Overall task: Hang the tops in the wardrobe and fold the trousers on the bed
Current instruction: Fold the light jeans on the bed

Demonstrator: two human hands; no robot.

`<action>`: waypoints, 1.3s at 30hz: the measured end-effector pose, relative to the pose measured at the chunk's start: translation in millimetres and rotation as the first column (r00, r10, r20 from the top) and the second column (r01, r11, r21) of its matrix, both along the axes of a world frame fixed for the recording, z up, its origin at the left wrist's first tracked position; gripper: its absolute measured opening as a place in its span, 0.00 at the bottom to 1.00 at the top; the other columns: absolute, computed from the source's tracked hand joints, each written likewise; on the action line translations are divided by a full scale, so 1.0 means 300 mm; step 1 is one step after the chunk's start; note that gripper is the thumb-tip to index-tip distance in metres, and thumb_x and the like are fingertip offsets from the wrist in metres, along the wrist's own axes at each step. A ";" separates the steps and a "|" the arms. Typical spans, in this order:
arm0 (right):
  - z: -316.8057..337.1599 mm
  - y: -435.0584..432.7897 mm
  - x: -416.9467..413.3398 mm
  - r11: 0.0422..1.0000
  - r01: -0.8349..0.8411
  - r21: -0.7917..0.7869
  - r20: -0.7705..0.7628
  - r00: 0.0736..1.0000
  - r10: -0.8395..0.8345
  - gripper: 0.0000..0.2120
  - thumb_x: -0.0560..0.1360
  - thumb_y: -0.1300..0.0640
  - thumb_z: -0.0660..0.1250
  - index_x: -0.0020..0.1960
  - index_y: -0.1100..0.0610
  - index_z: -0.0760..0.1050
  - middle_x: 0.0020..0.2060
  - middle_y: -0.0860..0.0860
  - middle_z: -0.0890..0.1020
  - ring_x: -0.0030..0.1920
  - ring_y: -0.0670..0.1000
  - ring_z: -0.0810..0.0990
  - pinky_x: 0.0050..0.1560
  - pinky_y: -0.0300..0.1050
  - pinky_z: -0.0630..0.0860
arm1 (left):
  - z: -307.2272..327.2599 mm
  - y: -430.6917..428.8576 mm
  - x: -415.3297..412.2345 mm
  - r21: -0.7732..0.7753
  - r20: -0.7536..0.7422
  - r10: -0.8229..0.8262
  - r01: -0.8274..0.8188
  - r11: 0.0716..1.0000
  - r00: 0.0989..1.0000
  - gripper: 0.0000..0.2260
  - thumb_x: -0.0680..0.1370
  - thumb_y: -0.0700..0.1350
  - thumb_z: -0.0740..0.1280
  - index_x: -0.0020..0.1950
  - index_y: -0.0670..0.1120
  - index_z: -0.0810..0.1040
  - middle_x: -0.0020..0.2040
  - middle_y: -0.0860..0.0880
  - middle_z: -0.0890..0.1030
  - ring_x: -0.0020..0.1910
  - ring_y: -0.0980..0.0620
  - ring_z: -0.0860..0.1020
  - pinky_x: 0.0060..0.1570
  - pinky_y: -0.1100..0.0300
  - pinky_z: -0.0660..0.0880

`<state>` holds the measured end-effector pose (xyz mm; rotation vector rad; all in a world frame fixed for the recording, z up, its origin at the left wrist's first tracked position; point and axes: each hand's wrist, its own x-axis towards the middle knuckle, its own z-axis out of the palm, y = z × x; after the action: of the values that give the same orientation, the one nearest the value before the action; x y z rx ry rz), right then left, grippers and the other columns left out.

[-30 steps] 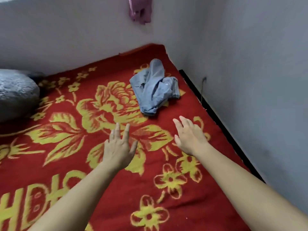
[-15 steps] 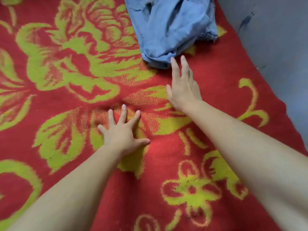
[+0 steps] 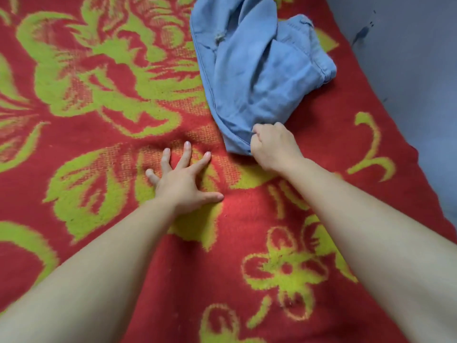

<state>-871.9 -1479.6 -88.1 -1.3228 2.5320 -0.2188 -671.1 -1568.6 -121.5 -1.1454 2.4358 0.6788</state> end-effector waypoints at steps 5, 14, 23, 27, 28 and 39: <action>-0.006 0.309 0.356 0.998 -0.023 0.057 0.129 0.992 0.015 0.13 0.79 0.58 0.56 0.51 0.61 0.78 0.53 0.62 0.82 0.51 0.64 0.76 0.52 0.52 0.69 | 0.088 -0.049 0.038 0.235 -0.220 0.271 -0.219 0.947 0.937 0.19 0.79 0.57 0.65 0.69 0.58 0.74 0.75 0.57 0.68 0.77 0.49 0.59 0.74 0.43 0.54; 0.119 0.705 0.809 0.942 -0.314 0.115 0.486 0.845 0.223 0.09 0.77 0.53 0.60 0.48 0.53 0.78 0.49 0.54 0.83 0.53 0.59 0.79 0.51 0.49 0.72 | 0.112 0.301 0.440 0.125 -0.348 0.453 -0.438 0.890 0.821 0.21 0.72 0.46 0.74 0.65 0.47 0.75 0.46 0.47 0.81 0.49 0.44 0.80 0.53 0.53 0.72; 0.126 0.657 0.551 0.861 0.440 -0.256 0.035 0.894 -0.446 0.25 0.77 0.47 0.63 0.70 0.59 0.70 0.66 0.59 0.71 0.66 0.61 0.70 0.67 0.52 0.63 | 0.134 0.254 0.853 -0.158 -0.238 0.536 -0.577 0.801 0.810 0.15 0.72 0.38 0.63 0.58 0.45 0.72 0.52 0.38 0.81 0.53 0.35 0.77 0.53 0.45 0.72; 0.065 0.638 0.513 0.770 0.638 0.034 0.286 0.732 -0.619 0.50 0.73 0.38 0.69 0.80 0.63 0.48 0.75 0.61 0.63 0.76 0.60 0.60 0.74 0.52 0.56 | 0.173 0.197 1.040 -0.227 -0.057 0.686 -0.679 0.698 0.725 0.16 0.70 0.42 0.68 0.56 0.48 0.70 0.57 0.38 0.78 0.56 0.35 0.77 0.55 0.41 0.75; 0.058 0.642 0.517 0.781 0.620 0.081 0.298 0.733 -0.612 0.52 0.72 0.37 0.71 0.80 0.63 0.48 0.75 0.60 0.64 0.75 0.60 0.62 0.74 0.54 0.57 | 0.177 0.198 1.048 -0.242 -0.037 0.704 -0.690 0.682 0.710 0.17 0.70 0.43 0.69 0.57 0.47 0.71 0.59 0.38 0.77 0.58 0.35 0.76 0.56 0.40 0.75; 0.136 0.819 0.751 0.888 -0.421 0.184 -0.161 0.878 0.450 0.28 0.75 0.58 0.47 0.71 0.46 0.72 0.48 0.58 0.76 0.55 0.61 0.73 0.63 0.58 0.54 | 0.286 0.463 0.621 -0.072 -0.664 0.377 -0.557 0.827 0.645 0.17 0.78 0.52 0.61 0.58 0.40 0.74 0.54 0.40 0.75 0.51 0.46 0.74 0.55 0.56 0.69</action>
<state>-646.4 -1233.9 -47.3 -1.8878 2.2591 0.1970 -484.7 -1429.7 -35.6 -1.9945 2.8433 1.0455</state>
